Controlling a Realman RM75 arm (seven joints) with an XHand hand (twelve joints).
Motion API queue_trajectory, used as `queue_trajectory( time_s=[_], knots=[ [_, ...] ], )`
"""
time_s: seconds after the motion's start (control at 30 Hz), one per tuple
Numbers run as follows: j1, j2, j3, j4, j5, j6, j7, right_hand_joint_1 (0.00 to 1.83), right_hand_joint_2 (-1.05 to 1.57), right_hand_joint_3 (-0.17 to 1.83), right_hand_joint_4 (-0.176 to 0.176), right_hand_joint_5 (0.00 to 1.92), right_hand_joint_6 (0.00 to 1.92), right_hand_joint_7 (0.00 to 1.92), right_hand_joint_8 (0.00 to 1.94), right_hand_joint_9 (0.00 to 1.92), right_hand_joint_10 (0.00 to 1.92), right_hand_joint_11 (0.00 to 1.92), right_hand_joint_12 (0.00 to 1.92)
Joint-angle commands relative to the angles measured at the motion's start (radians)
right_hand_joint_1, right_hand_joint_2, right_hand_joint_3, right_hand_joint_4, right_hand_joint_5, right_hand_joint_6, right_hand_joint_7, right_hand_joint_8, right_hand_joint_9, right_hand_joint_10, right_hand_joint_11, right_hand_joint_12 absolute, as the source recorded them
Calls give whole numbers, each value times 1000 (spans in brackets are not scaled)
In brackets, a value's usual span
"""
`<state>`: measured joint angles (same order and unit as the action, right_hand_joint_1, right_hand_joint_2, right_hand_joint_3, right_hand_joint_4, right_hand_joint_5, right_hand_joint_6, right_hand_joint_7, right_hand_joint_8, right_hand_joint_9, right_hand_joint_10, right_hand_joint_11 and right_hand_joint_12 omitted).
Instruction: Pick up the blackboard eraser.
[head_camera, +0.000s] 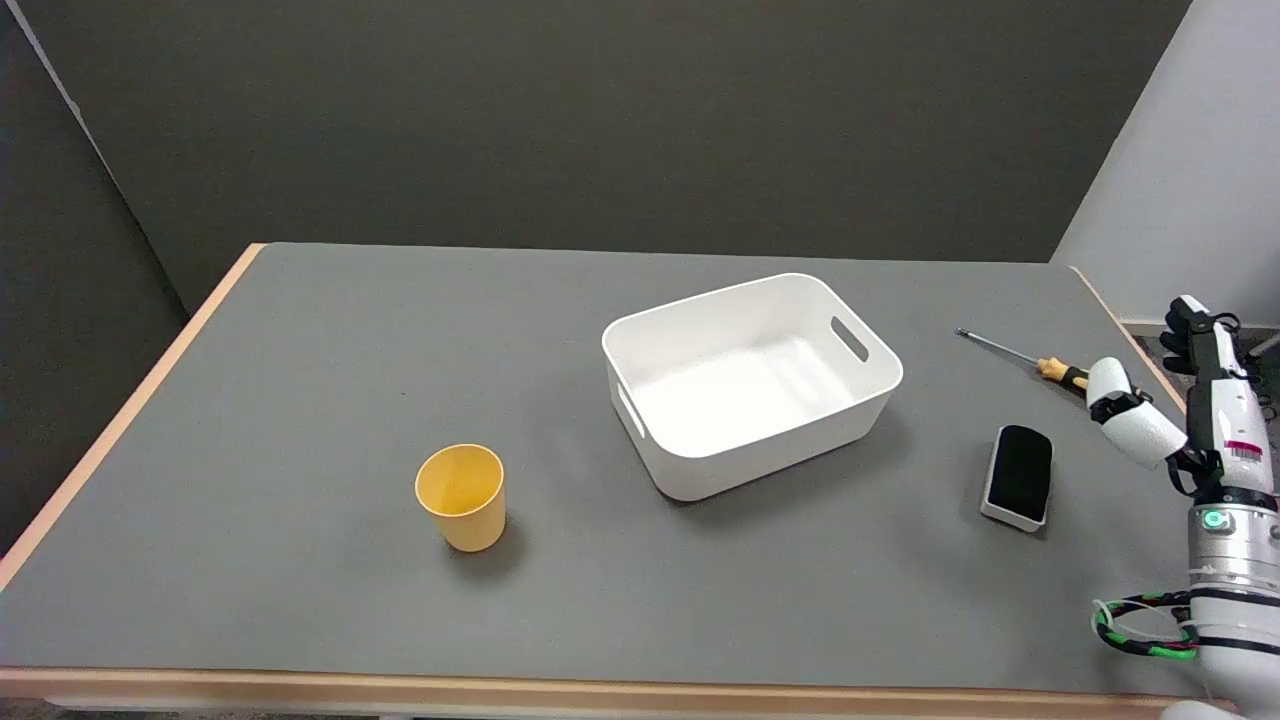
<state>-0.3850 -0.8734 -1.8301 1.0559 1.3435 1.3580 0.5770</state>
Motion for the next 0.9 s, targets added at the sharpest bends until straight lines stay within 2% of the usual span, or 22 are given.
queue_trajectory(
  time_s=[0.03, 0.13, 0.33, 0.57, 0.73, 0.9],
  knots=[
    [52, -15, -15, 8, -9, -33, -42, 466, 705, 961, -84, 93, 352, 161, 415, 129, 766, 70, 1285],
    [62, -26, -25, 13, -10, -33, -60, 468, 705, 961, -84, 94, 353, 162, 416, 129, 766, 71, 1285],
    [52, -37, -96, 30, -12, -8, -240, 494, 694, 965, -84, 106, 362, 174, 425, 132, 768, 70, 1281],
    [19, -83, -169, 70, -53, 158, -376, 523, 688, 912, -90, 135, 370, 219, 438, 139, 798, 78, 1292],
    [18, -150, -253, 62, -70, 269, -527, 541, 699, 836, -92, 160, 368, 255, 436, 145, 835, 91, 1325],
    [14, -218, -271, 31, -73, 295, -546, 532, 695, 834, -93, 165, 372, 264, 444, 147, 839, 94, 1327]
  ],
)
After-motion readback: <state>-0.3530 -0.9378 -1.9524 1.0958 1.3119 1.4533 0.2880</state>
